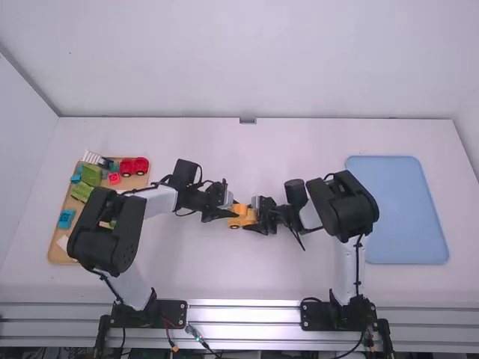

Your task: Assemble lego blocks to make yellow taxi

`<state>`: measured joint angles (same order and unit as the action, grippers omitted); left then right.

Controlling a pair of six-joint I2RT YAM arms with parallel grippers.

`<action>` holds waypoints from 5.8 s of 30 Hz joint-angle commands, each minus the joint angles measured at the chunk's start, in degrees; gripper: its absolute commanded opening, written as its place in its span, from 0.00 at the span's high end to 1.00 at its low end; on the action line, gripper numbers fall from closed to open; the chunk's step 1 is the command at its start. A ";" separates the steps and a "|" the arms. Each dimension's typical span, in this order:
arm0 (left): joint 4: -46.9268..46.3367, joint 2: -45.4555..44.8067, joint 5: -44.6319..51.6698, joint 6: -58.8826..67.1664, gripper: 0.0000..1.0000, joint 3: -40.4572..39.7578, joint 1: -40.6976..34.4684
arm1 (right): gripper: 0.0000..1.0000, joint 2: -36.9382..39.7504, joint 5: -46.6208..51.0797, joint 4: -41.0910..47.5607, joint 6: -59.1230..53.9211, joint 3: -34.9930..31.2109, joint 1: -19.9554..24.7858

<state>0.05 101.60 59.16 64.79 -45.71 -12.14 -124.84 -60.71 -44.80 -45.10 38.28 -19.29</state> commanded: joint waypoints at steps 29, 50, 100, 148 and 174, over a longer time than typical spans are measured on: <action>22.69 4.72 -3.45 -18.64 0.98 8.98 -3.23 | 0.44 -1.20 -1.01 0.66 0.28 0.28 -0.31; 24.72 4.59 -2.10 -20.44 0.98 7.78 -2.86 | 0.44 -1.20 -1.86 2.99 -1.46 0.39 -0.26; 20.00 11.06 -15.30 -16.57 0.86 7.85 -8.79 | 0.43 -1.20 -1.86 3.02 -1.42 0.37 -0.24; 13.27 -3.58 -15.21 -18.71 0.46 7.85 -6.23 | 0.42 -1.20 -1.84 3.02 -1.27 0.37 -0.24; -0.26 -29.64 -8.20 -30.27 0.01 7.85 17.27 | 0.42 11.67 4.13 -12.55 30.99 0.37 16.96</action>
<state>-0.36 72.20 52.73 37.36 -38.24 5.41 -117.93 -59.88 -57.91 -21.39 38.61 -5.69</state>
